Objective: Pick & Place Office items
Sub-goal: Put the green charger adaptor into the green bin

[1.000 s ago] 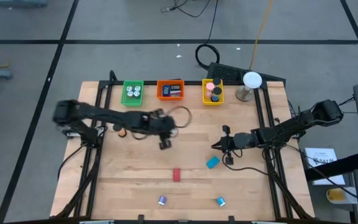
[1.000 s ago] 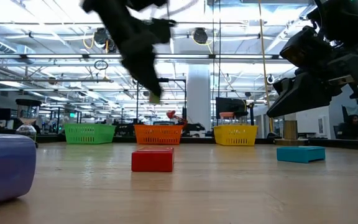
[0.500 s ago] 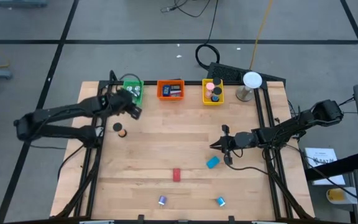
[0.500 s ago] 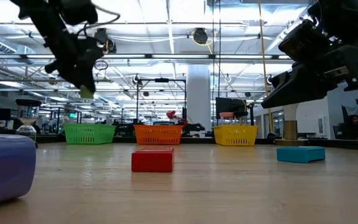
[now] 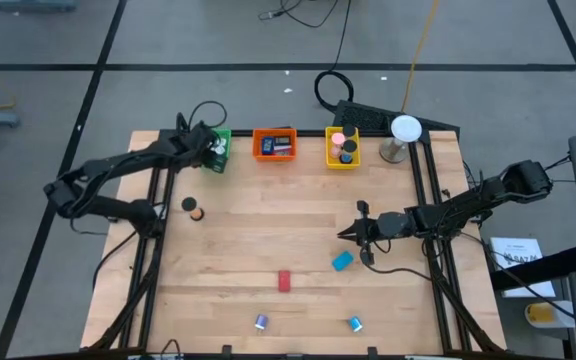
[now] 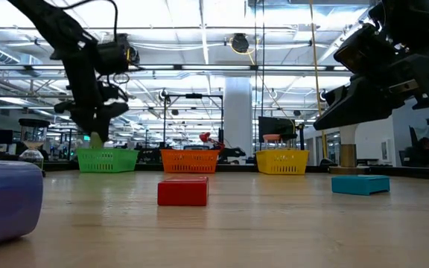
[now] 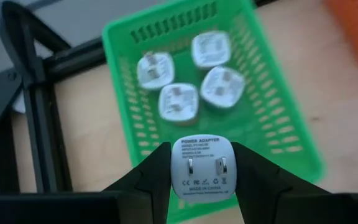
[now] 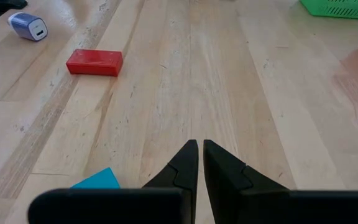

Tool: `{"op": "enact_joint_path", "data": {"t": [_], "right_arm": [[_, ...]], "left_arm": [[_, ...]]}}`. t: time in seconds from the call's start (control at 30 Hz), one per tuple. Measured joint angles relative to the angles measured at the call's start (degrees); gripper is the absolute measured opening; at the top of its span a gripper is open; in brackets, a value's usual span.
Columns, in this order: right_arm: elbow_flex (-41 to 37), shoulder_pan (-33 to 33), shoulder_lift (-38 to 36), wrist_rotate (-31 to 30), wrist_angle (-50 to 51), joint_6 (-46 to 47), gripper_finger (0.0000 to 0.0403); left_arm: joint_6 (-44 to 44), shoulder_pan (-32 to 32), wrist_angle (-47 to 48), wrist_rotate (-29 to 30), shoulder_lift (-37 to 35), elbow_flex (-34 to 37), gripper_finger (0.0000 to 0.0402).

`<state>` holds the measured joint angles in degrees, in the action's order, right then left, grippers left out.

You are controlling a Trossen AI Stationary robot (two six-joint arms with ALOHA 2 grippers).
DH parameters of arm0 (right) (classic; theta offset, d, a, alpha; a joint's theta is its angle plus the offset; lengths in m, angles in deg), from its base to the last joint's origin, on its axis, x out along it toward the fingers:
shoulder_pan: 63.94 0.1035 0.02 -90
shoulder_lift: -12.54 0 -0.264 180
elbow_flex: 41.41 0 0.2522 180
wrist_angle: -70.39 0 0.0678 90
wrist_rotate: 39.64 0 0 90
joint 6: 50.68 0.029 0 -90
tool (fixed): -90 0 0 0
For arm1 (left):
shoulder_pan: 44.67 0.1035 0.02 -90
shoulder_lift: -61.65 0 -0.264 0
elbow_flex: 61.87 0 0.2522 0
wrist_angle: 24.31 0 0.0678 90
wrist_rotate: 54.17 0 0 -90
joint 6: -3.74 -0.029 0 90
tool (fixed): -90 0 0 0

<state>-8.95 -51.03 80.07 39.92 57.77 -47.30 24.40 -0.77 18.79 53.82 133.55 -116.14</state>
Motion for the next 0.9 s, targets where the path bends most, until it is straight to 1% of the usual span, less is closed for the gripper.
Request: {"op": "enact_joint_path", "data": {"t": [0.23,0.4,0.67,0.8,0.83,0.9], "right_arm": [[0.0,0.0,0.0,0.0,0.0,0.0,0.0015],[0.0,0.0,0.0,0.0,0.0,0.0,0.0015],[-0.6,0.0,0.0,0.0,-0.5,0.0,0.0015],[-2.3,0.0,0.0,0.0,-3.1,0.0,0.0015],[-2.7,0.0,0.0,0.0,-3.7,0.0,0.0015],[-3.1,0.0,0.0,0.0,-4.2,0.0,0.0015]], "left_arm": [[0.8,1.7,-3.8,-0.1,4.3,0.0,0.0138],[1.6,1.8,-4.0,-0.5,8.0,0.0,0.0138],[2.0,1.8,-5.6,-1.0,11.3,0.0,0.0138],[2.1,1.8,-5.9,-1.0,12.2,0.0,0.0138],[2.2,1.8,-6.1,-0.8,12.2,0.0,0.0140],[2.1,1.8,-6.3,0.2,12.2,0.0,0.0160]]}}
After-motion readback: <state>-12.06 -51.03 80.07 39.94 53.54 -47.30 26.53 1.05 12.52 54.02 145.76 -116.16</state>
